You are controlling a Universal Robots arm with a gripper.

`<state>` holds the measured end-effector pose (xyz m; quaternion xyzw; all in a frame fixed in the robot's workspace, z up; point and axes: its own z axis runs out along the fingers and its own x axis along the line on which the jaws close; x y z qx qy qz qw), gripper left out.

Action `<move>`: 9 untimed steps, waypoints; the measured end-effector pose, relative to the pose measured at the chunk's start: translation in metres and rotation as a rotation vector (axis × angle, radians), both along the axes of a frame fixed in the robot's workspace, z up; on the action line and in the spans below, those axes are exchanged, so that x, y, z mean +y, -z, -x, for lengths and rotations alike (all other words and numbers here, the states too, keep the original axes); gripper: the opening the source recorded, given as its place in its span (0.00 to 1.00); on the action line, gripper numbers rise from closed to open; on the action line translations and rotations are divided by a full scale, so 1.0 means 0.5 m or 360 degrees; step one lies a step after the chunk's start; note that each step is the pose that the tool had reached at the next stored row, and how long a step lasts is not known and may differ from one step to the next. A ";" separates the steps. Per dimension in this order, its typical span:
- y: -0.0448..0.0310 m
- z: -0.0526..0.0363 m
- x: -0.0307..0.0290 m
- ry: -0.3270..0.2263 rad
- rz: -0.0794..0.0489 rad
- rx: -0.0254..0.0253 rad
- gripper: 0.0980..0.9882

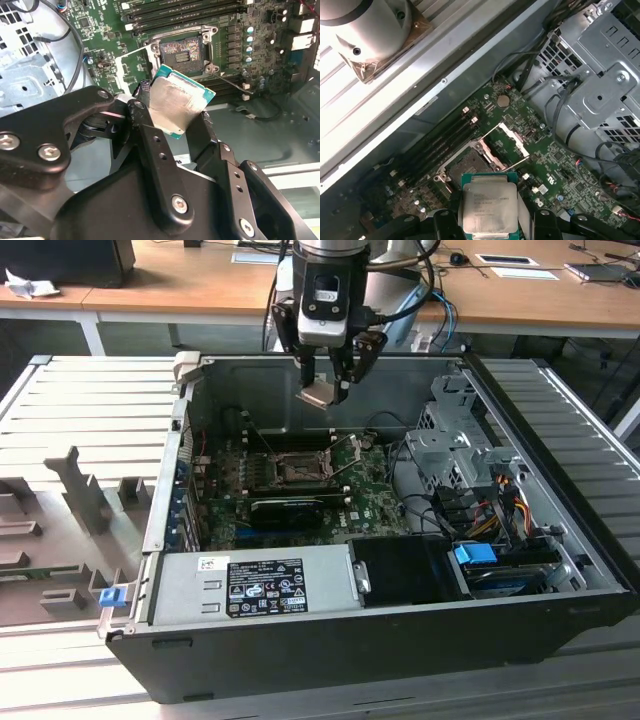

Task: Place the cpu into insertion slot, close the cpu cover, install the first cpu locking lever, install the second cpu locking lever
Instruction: 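Place the cpu into insertion slot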

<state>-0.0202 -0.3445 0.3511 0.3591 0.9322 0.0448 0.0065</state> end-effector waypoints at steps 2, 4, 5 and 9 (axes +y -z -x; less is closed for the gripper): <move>0.001 0.000 0.000 0.0026 0.0000 0.00001 0.48; 0.001 0.000 0.000 0.0046 0.0000 0.00000 0.48; 0.001 0.000 0.000 0.0062 0.0000 0.00000 0.48; 0.003 0.000 0.000 0.0218 0.0000 -0.00001 0.48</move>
